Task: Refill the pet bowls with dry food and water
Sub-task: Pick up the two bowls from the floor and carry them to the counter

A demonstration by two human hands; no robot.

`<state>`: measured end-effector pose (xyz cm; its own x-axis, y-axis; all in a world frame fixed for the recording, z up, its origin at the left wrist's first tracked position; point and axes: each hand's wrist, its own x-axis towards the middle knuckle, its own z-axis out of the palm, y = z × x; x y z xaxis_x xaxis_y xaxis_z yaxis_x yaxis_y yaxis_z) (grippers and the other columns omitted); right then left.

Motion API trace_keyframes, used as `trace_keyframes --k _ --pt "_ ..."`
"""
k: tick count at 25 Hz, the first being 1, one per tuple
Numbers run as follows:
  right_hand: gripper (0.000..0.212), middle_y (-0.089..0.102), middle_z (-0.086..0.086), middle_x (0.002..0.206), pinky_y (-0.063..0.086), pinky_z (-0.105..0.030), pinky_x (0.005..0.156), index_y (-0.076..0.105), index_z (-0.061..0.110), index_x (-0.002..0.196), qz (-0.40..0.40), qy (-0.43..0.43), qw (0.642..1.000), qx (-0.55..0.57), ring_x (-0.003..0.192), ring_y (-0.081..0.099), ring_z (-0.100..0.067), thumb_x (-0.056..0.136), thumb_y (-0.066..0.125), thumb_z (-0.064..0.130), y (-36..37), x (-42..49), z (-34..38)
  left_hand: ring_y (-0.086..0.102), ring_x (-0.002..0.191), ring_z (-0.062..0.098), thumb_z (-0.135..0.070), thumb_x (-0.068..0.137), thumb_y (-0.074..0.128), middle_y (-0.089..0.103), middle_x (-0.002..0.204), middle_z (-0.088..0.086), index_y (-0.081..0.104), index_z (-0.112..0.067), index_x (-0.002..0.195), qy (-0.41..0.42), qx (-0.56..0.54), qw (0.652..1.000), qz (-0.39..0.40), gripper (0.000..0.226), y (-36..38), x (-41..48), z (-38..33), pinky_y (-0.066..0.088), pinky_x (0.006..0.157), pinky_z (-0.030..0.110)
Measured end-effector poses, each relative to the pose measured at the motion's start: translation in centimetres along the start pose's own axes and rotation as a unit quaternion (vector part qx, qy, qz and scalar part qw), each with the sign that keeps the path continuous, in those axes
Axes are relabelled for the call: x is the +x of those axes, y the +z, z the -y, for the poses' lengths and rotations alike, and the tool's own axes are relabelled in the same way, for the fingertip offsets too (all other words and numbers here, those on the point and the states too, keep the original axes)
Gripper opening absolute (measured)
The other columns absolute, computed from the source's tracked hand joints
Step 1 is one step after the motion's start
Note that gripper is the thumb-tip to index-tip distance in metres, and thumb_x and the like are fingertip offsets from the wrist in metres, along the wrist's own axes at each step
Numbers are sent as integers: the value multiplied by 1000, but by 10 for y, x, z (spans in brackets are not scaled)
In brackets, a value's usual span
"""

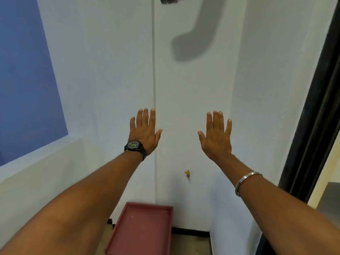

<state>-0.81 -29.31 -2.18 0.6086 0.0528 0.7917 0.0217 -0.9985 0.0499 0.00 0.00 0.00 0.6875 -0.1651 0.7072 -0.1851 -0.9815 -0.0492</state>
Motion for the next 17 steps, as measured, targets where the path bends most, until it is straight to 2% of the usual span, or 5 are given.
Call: trace_keyframes --k 2,5,9,17 --pt "69 43 -21 164 19 -66 127 29 7 166 32 19 999 17 155 37 -40 110 40 47 11 -20 8 44 142 44 -48 105 44 45 155 23 27 -7 165 -12 -17 999 30 74 9 -21 -2 43 110 58" --pt "58 62 -15 136 35 -60 115 47 9 153 73 21 995 56 128 57 -37 107 49 45 40 -69 24 55 119 38 -46 104 47 56 135 17 39 -9 155 -17 -20 996 80 63 34 -71 -1 51 91 51" --pt "49 65 -13 126 38 -55 104 55 11 144 135 16 986 99 116 61 -35 107 50 43 68 -128 50 56 110 37 -43 103 49 59 127 15 44 -10 147 -50 -35 986 152 55 56 -137 11 50 85 49" --pt "46 67 -14 128 39 -54 100 59 11 142 258 -27 954 151 119 61 -36 108 52 42 99 -213 139 56 109 39 -41 104 49 59 125 16 50 -9 138 -152 -42 960 232 47 76 -258 64 49 85 50"
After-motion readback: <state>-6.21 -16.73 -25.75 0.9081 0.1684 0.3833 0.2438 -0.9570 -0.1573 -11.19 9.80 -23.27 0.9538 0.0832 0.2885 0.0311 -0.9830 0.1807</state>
